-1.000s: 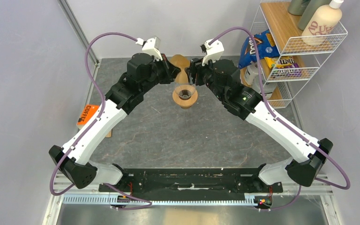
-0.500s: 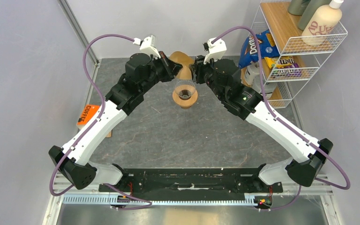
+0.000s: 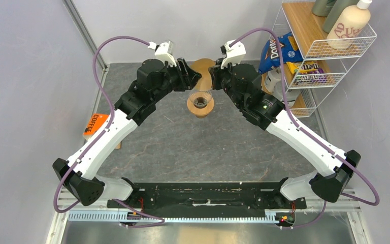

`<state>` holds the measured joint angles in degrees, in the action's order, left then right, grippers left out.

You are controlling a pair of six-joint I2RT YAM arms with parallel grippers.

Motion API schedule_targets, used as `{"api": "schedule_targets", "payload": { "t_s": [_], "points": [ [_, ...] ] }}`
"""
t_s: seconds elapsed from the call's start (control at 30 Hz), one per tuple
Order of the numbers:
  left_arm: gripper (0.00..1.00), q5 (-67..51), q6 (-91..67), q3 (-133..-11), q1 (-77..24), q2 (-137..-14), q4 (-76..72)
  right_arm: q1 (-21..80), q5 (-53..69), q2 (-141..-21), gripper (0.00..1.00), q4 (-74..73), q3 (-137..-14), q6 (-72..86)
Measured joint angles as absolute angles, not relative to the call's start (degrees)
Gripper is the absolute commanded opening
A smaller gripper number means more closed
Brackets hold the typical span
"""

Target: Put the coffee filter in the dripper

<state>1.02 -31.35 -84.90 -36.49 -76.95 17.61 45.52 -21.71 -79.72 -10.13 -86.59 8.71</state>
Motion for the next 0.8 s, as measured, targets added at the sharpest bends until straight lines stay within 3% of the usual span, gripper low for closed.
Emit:
{"api": "schedule_targets", "payload": {
  "t_s": [0.1,0.33,0.7,0.8],
  "points": [
    [0.66,1.2,-28.7,-84.9,-36.0,-76.0,20.0,45.5,-22.0,-79.7,0.0,-10.1,-86.6,8.1],
    [0.67,0.9,-25.9,-87.8,-33.8,-73.9,23.4,45.5,-21.9,-79.7,0.0,-9.9,-86.5,6.9],
    [0.53,-0.1,-25.4,-88.2,-34.2,-77.0,23.5,46.8,-23.4,-81.3,0.0,-9.7,-86.5,6.8],
    [0.43,-0.2,-25.1,-88.2,-34.5,-77.9,23.5,47.4,-23.5,-81.7,0.0,-9.7,-86.5,6.8]
  ]
}}
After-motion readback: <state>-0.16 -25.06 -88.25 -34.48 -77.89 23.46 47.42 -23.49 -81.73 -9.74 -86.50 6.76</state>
